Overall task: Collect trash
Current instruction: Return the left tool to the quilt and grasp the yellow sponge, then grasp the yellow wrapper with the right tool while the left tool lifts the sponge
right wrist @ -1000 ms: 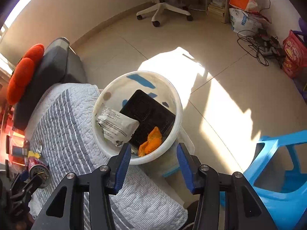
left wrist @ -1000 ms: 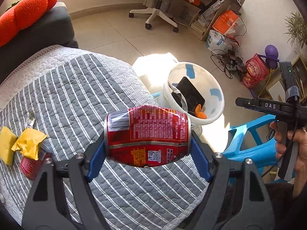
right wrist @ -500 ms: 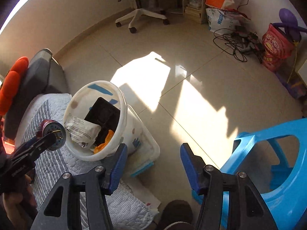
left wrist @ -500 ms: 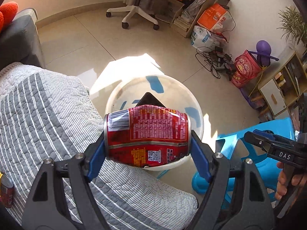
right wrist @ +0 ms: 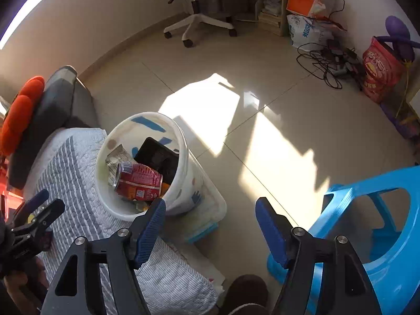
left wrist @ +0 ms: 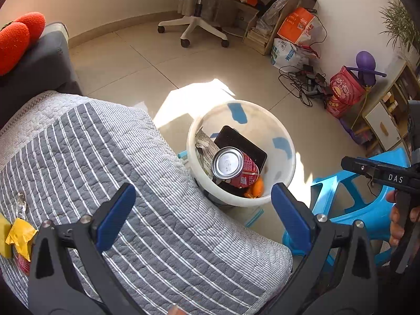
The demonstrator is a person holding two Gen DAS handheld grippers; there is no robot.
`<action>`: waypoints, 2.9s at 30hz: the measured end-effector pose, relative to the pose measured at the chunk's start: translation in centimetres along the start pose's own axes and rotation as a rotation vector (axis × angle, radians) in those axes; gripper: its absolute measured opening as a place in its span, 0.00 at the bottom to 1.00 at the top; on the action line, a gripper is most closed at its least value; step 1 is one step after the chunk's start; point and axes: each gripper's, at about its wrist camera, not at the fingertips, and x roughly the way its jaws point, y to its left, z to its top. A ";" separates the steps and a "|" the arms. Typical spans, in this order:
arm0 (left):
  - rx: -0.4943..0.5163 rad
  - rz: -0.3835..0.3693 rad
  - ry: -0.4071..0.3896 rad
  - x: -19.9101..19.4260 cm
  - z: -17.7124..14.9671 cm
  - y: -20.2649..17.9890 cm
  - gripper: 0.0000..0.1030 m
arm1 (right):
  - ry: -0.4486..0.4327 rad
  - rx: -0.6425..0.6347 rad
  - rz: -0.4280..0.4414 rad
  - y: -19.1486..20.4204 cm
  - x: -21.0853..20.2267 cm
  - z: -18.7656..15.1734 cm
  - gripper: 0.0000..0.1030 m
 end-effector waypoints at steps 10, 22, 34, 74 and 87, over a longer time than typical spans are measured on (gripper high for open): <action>-0.065 0.113 -0.022 -6.7 -4.4 7.6 0.99 | -0.002 -0.076 0.048 6.0 -0.8 -1.0 0.78; -0.333 0.297 -0.048 -11.6 -10.2 20.1 0.99 | 0.045 -0.259 0.043 16.6 1.4 -3.6 0.79; -0.397 0.408 0.020 -9.3 -11.5 29.0 0.99 | 0.102 -0.357 0.060 24.8 4.3 -5.3 0.79; -0.452 0.327 0.097 -13.6 -17.4 29.1 0.64 | 0.114 -0.586 0.242 39.3 6.1 -10.1 0.79; -0.472 0.327 0.098 -14.0 -18.2 29.4 0.64 | 0.158 -0.595 0.341 45.3 9.7 -11.8 0.77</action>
